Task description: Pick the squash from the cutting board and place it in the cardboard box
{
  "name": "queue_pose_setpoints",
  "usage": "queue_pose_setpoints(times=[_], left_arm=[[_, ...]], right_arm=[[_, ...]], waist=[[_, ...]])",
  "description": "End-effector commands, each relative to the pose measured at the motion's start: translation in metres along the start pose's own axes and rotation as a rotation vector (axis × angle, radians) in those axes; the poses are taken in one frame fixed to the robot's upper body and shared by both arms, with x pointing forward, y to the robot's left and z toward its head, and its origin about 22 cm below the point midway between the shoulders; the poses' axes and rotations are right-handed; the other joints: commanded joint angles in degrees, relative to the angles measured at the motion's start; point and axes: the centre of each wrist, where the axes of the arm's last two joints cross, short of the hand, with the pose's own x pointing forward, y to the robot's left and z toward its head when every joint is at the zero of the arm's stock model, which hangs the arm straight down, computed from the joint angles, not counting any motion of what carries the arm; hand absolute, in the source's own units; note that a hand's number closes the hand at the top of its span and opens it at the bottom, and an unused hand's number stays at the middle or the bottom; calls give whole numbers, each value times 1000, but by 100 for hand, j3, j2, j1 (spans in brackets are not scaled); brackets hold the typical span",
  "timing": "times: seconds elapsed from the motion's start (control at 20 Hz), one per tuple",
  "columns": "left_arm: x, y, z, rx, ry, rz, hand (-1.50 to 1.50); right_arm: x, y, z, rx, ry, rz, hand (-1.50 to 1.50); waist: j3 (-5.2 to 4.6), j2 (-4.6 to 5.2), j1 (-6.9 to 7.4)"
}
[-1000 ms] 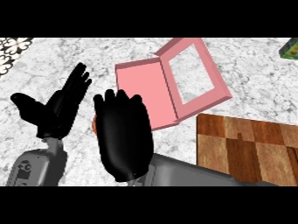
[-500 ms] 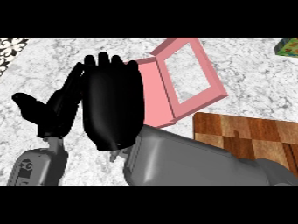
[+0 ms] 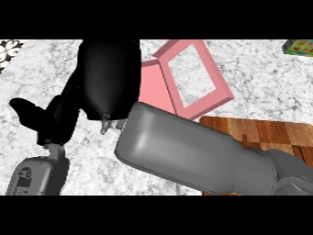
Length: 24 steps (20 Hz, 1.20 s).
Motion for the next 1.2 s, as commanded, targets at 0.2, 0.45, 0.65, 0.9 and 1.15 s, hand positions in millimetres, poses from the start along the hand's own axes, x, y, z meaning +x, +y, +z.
queue_pose_setpoints(times=[0.2,0.45,0.65,0.9,1.15], left_arm=[[3,4,2,11,-24,-14,0],[3,10,6,30,-18,11,0],[12,6,4,24,-20,16,0],[2,12,12,52,-26,13,0],[-5,28,12,66,-12,3,0]], right_arm=[[5,20,-27,20,244,89,150],[-17,53,-37,177,234,231,150],[-48,87,-34,459,332,329,-150],[-53,92,-40,411,348,155,-150],[-36,77,-41,118,190,-6,-150]], waist=[[12,51,-106],[15,74,-153],[22,68,-183],[31,70,-259],[32,73,-282]])
